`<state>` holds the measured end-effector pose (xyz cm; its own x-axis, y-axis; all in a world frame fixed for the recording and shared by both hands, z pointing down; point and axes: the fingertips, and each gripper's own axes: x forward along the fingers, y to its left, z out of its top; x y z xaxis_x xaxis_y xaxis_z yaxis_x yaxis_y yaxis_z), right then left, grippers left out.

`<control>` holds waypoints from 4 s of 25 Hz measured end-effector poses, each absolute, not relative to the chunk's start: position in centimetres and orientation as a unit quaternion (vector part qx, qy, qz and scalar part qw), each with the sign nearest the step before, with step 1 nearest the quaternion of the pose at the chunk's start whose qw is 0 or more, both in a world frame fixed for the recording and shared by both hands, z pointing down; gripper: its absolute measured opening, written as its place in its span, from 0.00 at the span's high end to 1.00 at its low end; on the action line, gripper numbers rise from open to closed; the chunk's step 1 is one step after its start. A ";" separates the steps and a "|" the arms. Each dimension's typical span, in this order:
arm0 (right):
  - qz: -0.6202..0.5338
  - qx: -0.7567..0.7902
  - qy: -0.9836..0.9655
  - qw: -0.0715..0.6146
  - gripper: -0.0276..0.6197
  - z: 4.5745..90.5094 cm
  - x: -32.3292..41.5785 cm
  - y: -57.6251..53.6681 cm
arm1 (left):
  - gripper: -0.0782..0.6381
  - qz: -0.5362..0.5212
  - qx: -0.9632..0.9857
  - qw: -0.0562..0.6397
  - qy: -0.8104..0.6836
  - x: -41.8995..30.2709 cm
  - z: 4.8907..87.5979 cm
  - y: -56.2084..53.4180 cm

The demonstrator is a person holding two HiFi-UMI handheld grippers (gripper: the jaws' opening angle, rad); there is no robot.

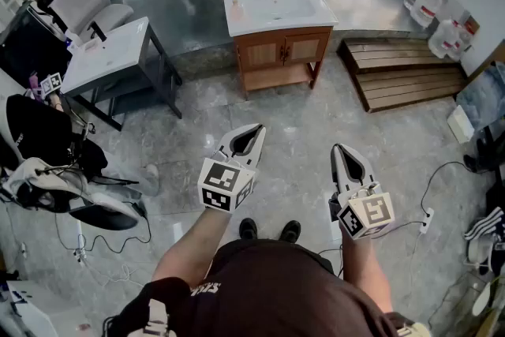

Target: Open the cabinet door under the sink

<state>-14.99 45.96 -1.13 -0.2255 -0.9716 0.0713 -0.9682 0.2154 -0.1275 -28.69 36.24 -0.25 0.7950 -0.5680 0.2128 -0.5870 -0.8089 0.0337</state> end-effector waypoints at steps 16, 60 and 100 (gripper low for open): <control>-0.088 -0.641 0.762 0.029 0.94 -0.1 -8.1 48.8 | 0.87 0.110 0.944 0.053 -0.306 -24.6 0.8 38.7; -0.158 -0.610 0.776 -0.004 0.93 2.8 -8.9 19.0 | 0.87 0.108 0.946 0.096 -0.289 -21.3 4.9 8.6; -0.240 -0.406 0.879 -0.066 0.93 11.9 14.6 -12.8 | 0.87 0.162 0.864 0.184 -0.439 3.8 13.6 -16.3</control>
<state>14.56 -12.82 11.90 -0.6620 -0.6819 0.3109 -0.7454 0.5557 -0.3683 3.83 -16.26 13.56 0.5618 -0.6992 0.4420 -0.8186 -0.5471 0.1749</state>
